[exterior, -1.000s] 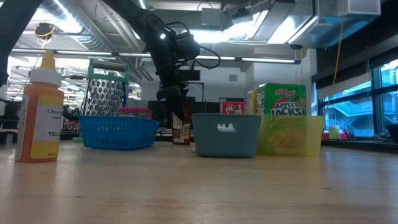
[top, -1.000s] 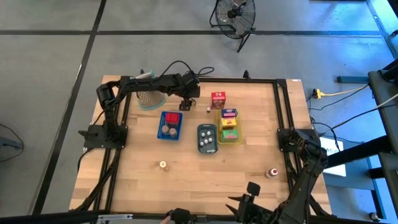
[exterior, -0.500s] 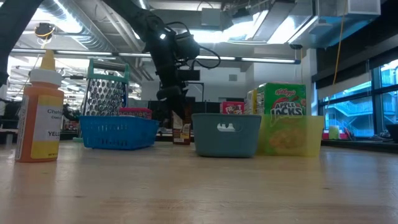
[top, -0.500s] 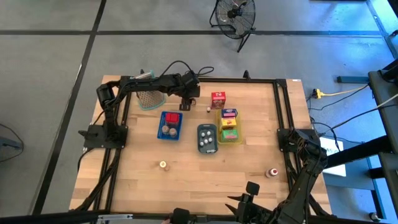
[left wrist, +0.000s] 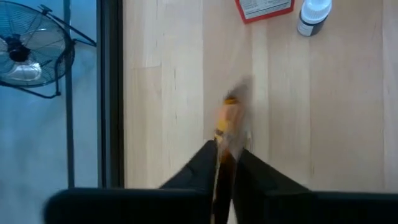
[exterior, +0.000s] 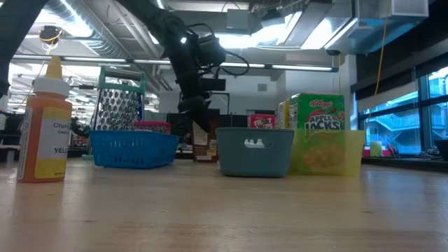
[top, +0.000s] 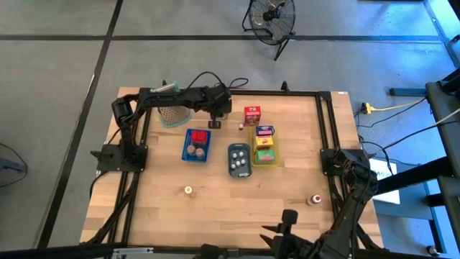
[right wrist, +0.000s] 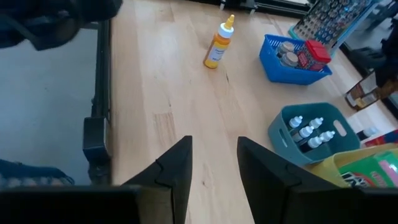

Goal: Pick & Place Kitchen Items
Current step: Put the orange seasoning pack into the blue bin

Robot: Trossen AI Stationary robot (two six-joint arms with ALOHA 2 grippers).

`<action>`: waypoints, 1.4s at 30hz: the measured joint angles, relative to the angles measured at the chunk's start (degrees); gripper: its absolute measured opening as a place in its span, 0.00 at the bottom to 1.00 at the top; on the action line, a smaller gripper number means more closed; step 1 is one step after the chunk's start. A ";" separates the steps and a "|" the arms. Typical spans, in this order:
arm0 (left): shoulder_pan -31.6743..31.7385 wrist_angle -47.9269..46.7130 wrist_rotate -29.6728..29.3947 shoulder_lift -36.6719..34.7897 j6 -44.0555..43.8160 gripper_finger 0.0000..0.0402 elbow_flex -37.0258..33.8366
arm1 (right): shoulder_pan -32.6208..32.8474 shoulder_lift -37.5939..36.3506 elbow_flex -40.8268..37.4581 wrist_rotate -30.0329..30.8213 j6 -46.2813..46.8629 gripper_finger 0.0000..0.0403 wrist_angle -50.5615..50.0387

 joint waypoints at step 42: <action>-41.23 -35.09 -12.71 -30.21 -45.97 0.00 -2.88 | -0.87 0.00 0.02 1.09 -15.34 0.32 -1.65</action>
